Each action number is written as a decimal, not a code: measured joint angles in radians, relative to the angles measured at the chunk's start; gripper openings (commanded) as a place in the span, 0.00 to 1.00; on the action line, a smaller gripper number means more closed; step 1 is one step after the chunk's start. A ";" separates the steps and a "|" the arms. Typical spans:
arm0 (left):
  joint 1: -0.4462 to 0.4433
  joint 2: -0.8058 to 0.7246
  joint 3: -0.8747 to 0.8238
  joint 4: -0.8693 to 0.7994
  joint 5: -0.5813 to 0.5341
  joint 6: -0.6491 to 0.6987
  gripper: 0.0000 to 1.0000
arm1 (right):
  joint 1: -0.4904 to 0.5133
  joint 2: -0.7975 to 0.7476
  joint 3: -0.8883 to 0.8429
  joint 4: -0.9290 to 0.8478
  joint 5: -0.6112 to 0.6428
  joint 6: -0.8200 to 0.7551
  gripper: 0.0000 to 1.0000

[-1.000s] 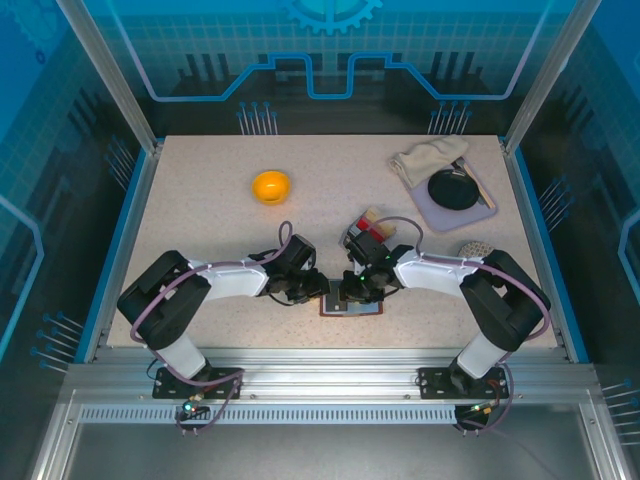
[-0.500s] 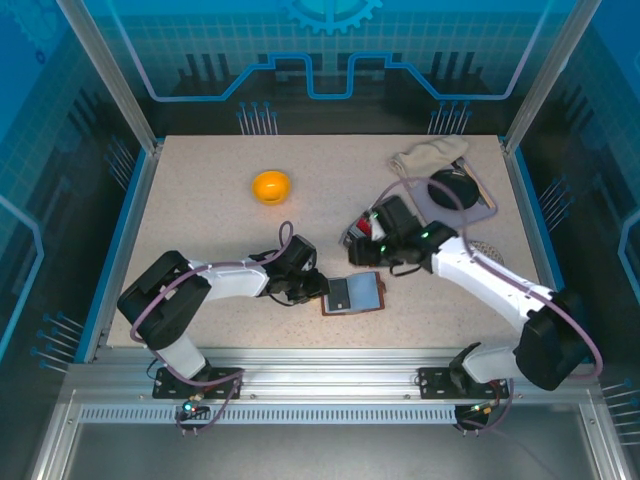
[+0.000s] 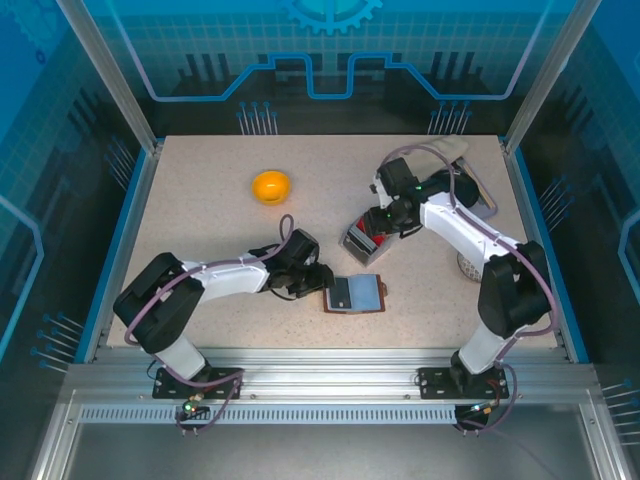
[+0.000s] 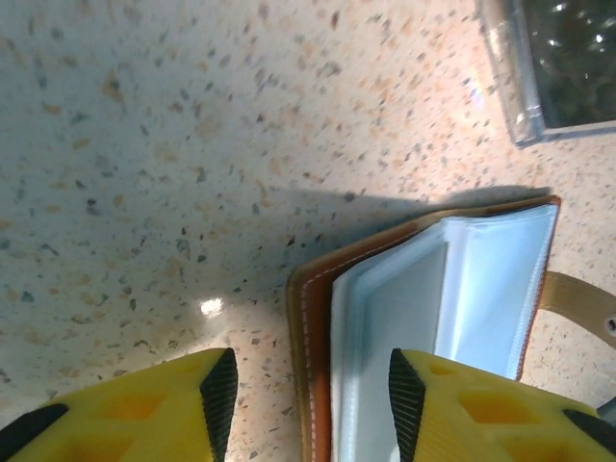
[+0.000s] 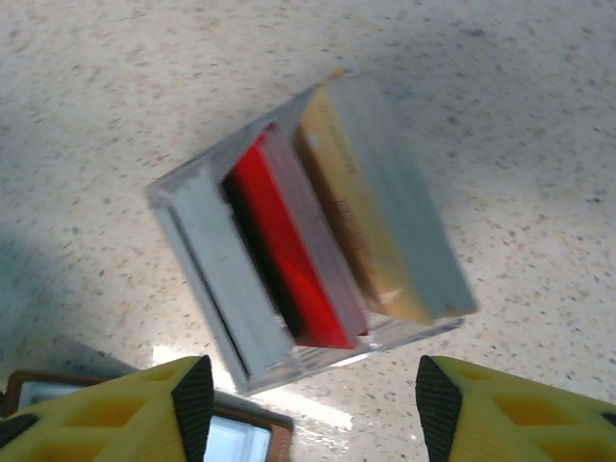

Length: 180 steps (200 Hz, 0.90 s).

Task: Put the credit cards into the card holder
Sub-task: Move the storage box to the center of the table.

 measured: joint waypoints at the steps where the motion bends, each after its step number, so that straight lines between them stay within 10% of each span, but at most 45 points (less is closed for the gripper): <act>1: 0.001 0.000 0.002 0.000 0.000 0.000 0.51 | -0.003 0.001 0.003 0.000 -0.002 0.000 0.65; 98: 0.121 0.056 0.191 -0.032 0.078 0.003 0.61 | -0.179 0.298 0.161 0.044 -0.394 0.030 0.71; 180: 0.137 0.251 0.406 -0.079 0.137 -0.024 0.61 | -0.183 0.157 -0.047 0.145 -0.660 0.153 0.66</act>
